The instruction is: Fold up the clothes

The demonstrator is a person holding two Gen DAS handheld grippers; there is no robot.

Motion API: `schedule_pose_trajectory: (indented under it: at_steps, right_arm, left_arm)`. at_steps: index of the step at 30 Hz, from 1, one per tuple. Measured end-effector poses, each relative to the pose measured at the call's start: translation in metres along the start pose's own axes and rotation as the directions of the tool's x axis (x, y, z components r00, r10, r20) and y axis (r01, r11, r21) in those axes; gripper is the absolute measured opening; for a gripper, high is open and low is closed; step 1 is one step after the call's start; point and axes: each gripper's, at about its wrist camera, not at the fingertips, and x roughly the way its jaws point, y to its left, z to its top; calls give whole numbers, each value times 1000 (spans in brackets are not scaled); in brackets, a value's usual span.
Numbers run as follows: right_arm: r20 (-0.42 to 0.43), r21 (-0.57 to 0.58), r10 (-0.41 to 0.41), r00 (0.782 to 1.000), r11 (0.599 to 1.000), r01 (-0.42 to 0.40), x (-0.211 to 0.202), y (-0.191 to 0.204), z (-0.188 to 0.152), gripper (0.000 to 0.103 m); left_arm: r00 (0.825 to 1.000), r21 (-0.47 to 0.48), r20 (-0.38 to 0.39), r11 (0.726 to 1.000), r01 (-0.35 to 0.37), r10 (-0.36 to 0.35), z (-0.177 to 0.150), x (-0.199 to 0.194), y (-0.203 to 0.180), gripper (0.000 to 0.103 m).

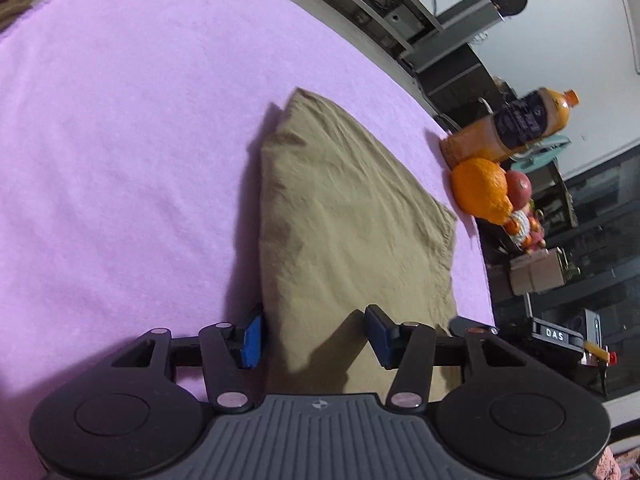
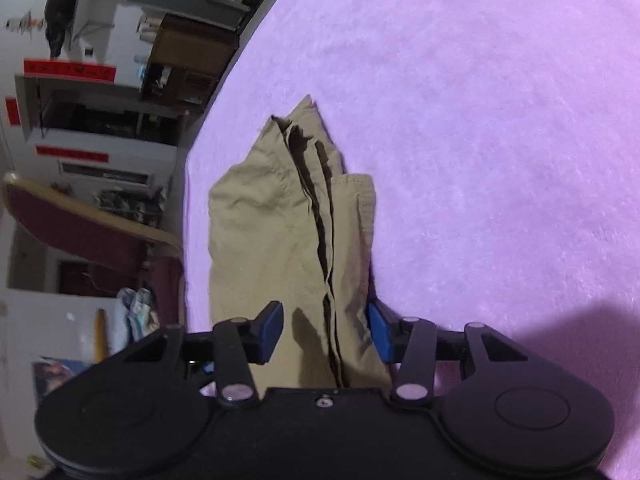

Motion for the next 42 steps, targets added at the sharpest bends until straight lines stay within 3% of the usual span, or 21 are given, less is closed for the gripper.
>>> schedule_pose_trajectory:
  at_steps: [2,3,6,9,14,18,22,29,36,39,41,42]
  right_arm:
    - [11,-49,-42,999,998,43,3,10,-4,38]
    - [20,-73,-64,998,995,66,5,15,-7,24]
    - [80,-141,-132,988,980,142,7,27,-19,14]
    - [149,-166,-157,976,969,181,-2,44,-29,11]
    - [218,-210,-94,971,968,140,-43,81,-43,10]
    - [276,-237,-109,955,955,178,-89,103,-51,10]
    - [367,-208,-105,924,959,192,-152,96,-54,10]
    - [493,-73,-174,852,968,240,-231,35,-53,10]
    - [507,20,-286,813,947,321,-236,-31,-30,10]
    - [505,65,-332,797,935,348,-228,-60,-15,10]
    - [502,99,-372,781,922,375,-220,-79,-6,10]
    - [501,121,-405,765,908,401,-213,-88,-3,11]
  left_arm:
    - [1000,40,6,999,-21,21,-3,2,-7,50]
    - [999,60,10,998,-32,31,-4,3,-11,44]
    - [997,142,42,987,-70,65,-10,1,-26,32]
    - [994,188,66,977,-98,87,-12,-5,-40,25]
    - [994,173,82,981,-87,73,-14,-26,-62,25]
    - [992,232,117,970,-67,41,-21,-45,-109,25]
    - [993,270,117,963,-12,-20,-26,-46,-166,25]
    - [998,395,57,919,15,-41,-54,21,-259,25]
    - [1000,459,18,888,-14,6,-73,110,-293,25]
    - [999,441,-16,897,-39,52,-65,152,-291,31]
    - [990,446,-38,889,-106,137,-63,184,-284,32]
    - [984,450,-36,882,-139,173,-61,198,-282,45]
